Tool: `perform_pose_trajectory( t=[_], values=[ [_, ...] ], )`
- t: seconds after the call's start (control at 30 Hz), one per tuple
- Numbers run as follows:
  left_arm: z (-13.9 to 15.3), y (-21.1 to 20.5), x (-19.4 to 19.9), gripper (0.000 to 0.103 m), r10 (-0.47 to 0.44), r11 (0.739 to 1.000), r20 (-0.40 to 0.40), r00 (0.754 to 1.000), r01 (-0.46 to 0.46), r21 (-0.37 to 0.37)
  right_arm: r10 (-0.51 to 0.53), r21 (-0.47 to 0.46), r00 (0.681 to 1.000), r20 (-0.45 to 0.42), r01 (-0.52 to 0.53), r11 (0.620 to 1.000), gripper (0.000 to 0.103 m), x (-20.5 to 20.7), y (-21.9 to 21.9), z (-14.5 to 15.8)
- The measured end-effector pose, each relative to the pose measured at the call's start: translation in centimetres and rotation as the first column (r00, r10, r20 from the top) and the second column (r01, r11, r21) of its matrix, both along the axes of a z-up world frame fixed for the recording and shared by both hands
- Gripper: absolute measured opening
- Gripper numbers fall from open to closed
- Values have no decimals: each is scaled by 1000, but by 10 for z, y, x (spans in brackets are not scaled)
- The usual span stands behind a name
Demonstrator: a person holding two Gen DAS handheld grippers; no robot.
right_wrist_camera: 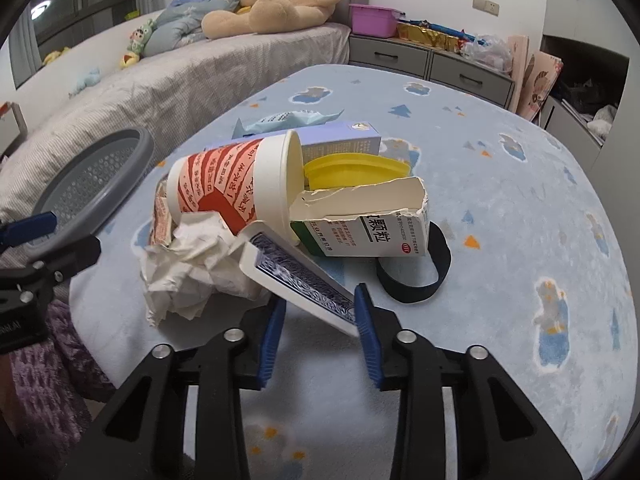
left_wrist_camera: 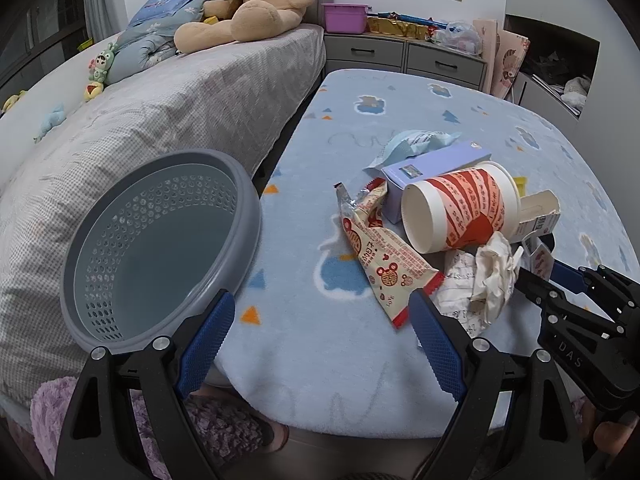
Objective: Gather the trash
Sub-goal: 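Grasp the playing card with the right tool and lift it, then grasp the crumpled white paper with the left tool while the right tool holds the card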
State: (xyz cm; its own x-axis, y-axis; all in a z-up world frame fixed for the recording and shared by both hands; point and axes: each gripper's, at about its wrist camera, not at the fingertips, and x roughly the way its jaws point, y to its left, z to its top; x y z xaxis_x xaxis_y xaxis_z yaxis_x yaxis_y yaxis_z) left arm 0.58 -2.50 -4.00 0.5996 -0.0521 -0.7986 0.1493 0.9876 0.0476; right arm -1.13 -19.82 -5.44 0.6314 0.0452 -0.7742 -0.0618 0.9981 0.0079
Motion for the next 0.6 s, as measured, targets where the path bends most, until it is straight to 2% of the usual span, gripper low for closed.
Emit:
perform_pose_trajectory(
  t=[0.1,0.2,0.4,0.6],
  values=[
    [1,-4,-3,85,-12,1000,0,1000,12,-1,-1,53,1000,3,0,999,21,-4,-3,2],
    [3,-10,-7,85,-28,1000,3,1000,28,-11,-5,97,1000,2,4,995,16,-8,-7,4],
    [3,-25,-13,85,-73,996,-11,997,73,-42,-33,177,999,27,28,984,16,-25,-21,13],
    [1,-50,-21,85,-135,990,-19,991,135,-28,-109,226,993,38,98,969,16,-43,-49,19]
  ],
)
